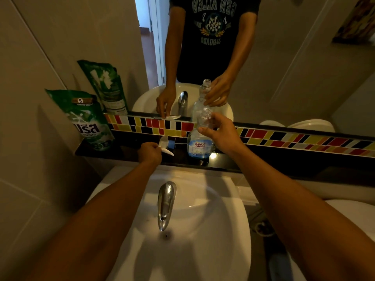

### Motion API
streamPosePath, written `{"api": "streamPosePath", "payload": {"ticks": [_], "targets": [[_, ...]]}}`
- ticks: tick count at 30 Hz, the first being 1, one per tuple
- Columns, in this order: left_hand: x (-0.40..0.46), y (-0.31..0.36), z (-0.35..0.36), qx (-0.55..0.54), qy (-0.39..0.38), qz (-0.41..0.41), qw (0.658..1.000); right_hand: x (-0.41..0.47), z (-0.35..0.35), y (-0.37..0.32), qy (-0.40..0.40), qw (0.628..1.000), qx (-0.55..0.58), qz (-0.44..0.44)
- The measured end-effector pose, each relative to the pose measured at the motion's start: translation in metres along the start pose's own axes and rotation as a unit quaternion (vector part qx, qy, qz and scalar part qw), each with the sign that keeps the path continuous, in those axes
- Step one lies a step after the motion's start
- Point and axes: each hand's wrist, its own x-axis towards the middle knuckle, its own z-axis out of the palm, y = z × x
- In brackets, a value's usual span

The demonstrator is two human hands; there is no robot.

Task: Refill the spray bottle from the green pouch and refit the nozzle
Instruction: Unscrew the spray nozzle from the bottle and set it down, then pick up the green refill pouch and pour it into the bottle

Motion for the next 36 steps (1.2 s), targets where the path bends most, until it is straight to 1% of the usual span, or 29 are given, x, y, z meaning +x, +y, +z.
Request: {"api": "streamPosePath", "payload": {"ticks": [4, 11, 12, 14, 16, 18, 19, 24, 30, 34, 36], "targets": [[-0.006, -0.002, 0.005, 0.066, 0.011, 0.051, 0.996, 0.001, 0.002, 0.004, 0.000, 1.000, 0.009, 0.001], [-0.016, 0.002, 0.007, 0.084, 0.043, 0.081, 0.992, -0.006, 0.005, 0.018, 0.018, 0.999, 0.019, 0.026], [-0.016, 0.002, 0.005, 0.090, 0.044, 0.090, 0.991, -0.009, 0.006, 0.019, 0.034, 0.999, 0.027, 0.032], [-0.016, 0.000, -0.001, 0.102, 0.045, 0.105, 0.988, -0.015, 0.008, 0.023, 0.096, 0.994, 0.028, 0.036], [-0.019, -0.002, -0.008, 0.119, 0.050, 0.118, 0.985, -0.023, 0.012, 0.029, 0.163, 0.986, -0.001, 0.028], [-0.026, 0.000, -0.018, 0.144, 0.062, 0.130, 0.979, -0.034, 0.017, 0.033, 0.194, 0.980, -0.020, 0.028], [-0.029, 0.000, -0.024, 0.157, 0.068, 0.136, 0.976, -0.038, 0.021, 0.035, 0.196, 0.980, -0.024, 0.032], [-0.048, 0.009, -0.059, 0.188, 0.106, 0.140, 0.966, -0.055, 0.048, 0.028, 0.151, 0.988, -0.036, 0.017], [-0.068, 0.012, -0.122, 0.219, 0.144, 0.132, 0.956, -0.050, 0.095, 0.011, 0.054, 0.998, -0.036, -0.006], [-0.079, 0.015, -0.163, 0.207, 0.167, 0.120, 0.957, -0.046, 0.127, -0.012, 0.005, 1.000, -0.023, -0.007], [-0.079, 0.017, -0.181, 0.201, 0.157, 0.121, 0.959, -0.042, 0.140, -0.025, -0.003, 0.999, -0.028, -0.017]]}}
